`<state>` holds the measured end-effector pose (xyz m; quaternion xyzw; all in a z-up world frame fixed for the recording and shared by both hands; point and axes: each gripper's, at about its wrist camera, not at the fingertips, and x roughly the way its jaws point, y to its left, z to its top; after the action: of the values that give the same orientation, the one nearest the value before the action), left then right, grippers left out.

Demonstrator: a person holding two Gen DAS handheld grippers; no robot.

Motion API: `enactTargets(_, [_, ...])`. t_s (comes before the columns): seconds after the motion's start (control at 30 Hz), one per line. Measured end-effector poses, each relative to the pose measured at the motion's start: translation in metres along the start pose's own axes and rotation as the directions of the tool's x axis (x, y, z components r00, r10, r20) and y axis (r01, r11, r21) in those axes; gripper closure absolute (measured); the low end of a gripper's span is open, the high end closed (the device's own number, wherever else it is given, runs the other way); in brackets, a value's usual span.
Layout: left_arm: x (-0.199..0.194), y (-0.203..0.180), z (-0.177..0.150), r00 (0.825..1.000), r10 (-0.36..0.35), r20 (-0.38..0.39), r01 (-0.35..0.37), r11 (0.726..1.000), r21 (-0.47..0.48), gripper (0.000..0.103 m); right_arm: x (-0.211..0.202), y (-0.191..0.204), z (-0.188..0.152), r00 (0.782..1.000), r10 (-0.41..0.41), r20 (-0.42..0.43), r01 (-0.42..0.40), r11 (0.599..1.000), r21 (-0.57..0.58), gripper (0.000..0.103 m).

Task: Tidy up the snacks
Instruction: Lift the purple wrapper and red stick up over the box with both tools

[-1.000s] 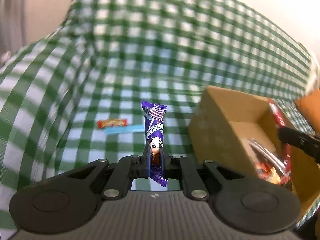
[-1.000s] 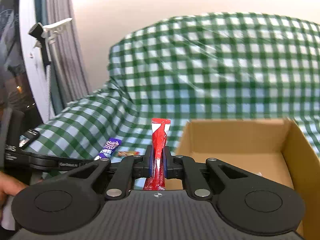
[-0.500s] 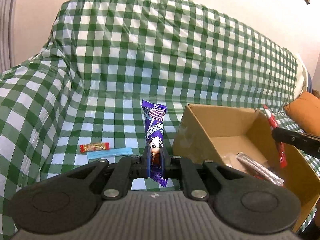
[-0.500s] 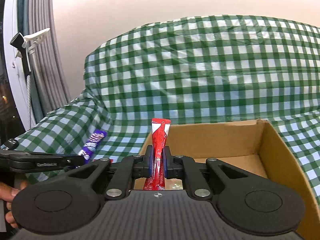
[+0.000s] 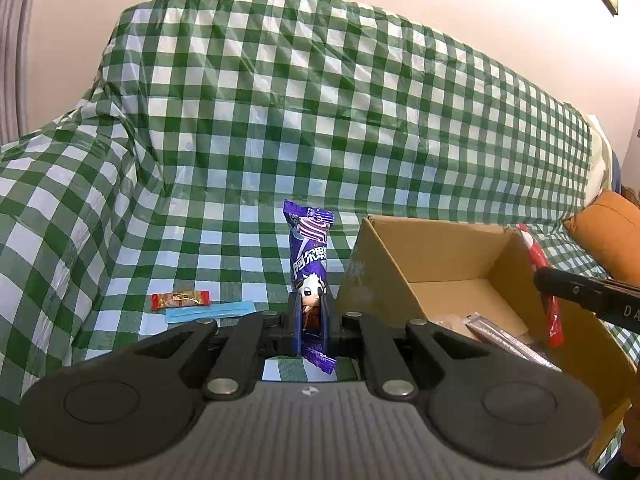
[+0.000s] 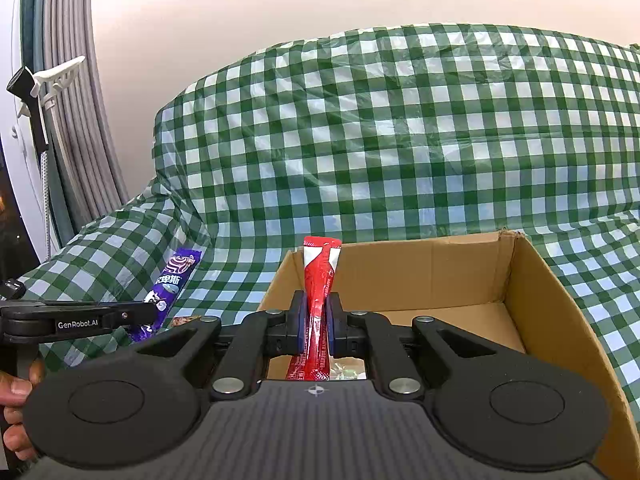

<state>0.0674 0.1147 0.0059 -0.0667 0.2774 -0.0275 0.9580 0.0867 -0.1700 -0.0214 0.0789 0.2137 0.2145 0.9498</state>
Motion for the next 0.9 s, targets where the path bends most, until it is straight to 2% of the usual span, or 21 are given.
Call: enactTargets(0.9, [0.0012, 0.0009, 0.0019, 1.0, -0.023, 0.01, 0.023, 1.0, 0.004, 0.093, 0.001, 0.0018, -0.0012, 1.0, -0.007, 0.009, 0.007, 1.0, -0.017, 0.092])
